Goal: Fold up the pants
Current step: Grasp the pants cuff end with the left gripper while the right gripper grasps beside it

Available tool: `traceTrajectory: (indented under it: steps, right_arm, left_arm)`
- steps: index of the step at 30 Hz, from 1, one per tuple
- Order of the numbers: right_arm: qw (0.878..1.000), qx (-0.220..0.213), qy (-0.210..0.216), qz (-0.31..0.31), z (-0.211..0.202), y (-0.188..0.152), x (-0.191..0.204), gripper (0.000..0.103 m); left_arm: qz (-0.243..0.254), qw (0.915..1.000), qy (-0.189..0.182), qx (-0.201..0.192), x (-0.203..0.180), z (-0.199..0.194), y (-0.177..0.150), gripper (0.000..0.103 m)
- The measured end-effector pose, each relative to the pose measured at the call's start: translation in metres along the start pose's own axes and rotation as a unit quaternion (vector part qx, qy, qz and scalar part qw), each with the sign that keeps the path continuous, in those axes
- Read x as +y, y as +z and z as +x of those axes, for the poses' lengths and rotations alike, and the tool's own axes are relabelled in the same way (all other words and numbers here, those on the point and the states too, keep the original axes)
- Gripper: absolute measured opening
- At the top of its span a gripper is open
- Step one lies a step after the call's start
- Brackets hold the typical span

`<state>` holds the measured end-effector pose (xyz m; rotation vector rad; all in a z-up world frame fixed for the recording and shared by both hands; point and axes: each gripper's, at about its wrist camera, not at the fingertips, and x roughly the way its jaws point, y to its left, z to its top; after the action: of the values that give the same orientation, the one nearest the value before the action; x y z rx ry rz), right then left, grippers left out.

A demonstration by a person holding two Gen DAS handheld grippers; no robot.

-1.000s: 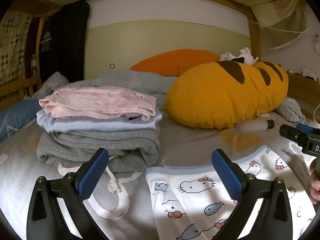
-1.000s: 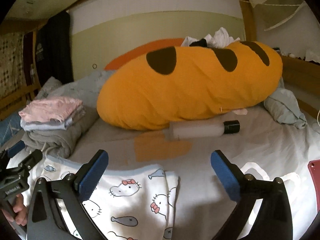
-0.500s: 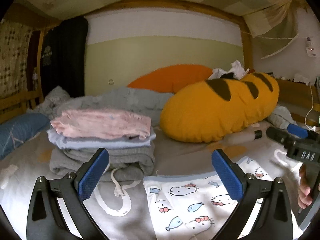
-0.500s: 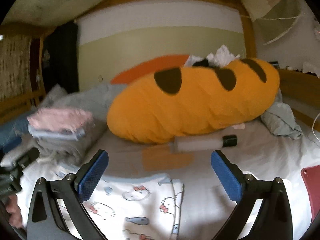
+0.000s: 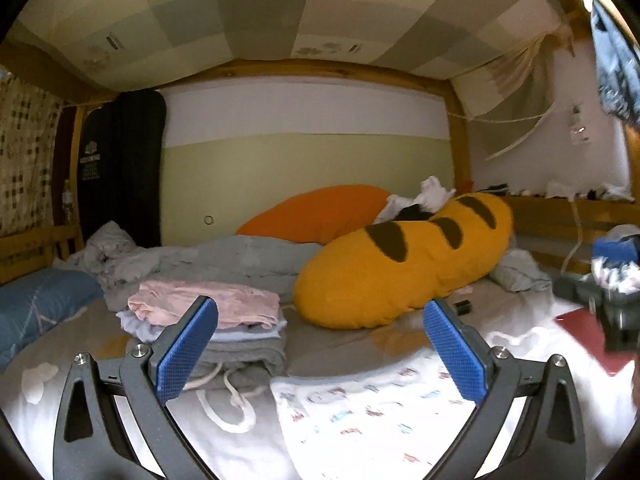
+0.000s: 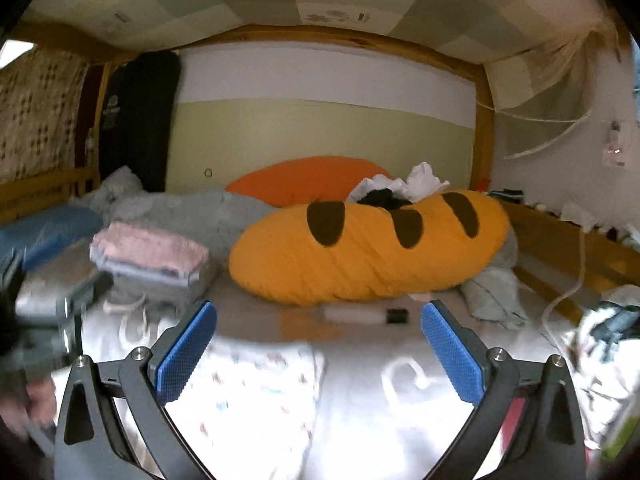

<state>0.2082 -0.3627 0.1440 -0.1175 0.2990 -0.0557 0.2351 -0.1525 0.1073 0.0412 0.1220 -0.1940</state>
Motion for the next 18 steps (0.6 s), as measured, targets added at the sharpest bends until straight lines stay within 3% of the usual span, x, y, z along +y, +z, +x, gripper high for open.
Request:
traceTrajectory:
  steps: [3, 7, 11, 14, 18]
  right_arm:
    - [0.998, 0.030, 0.034, 0.047, -0.027, -0.027, -0.011, 0.102]
    - [0.993, 0.045, 0.059, 0.092, -0.053, -0.057, -0.021, 0.102]
    - [0.990, 0.051, 0.043, 0.124, -0.067, -0.083, -0.029, 0.102]
    - [0.983, 0.075, 0.075, 0.151, -0.072, -0.101, -0.033, 0.102]
    - [0.972, 0.123, 0.096, 0.173, -0.064, -0.120, -0.037, 0.102]
  left_arm:
    - [0.004, 0.9998, -0.018, 0.008, -0.004, -0.026, -0.009, 0.102]
    - [0.041, 0.9988, 0.005, 0.028, -0.012, -0.055, -0.035, 0.102]
    - [-0.019, 0.9961, -0.008, 0.086, -0.010, -0.070, -0.055, 0.102]
    - [-0.033, 0.9925, -0.010, 0.118, -0.015, -0.077, -0.067, 0.101]
    - [-0.046, 0.9813, -0.030, 0.184, -0.022, -0.077, -0.087, 0.094]
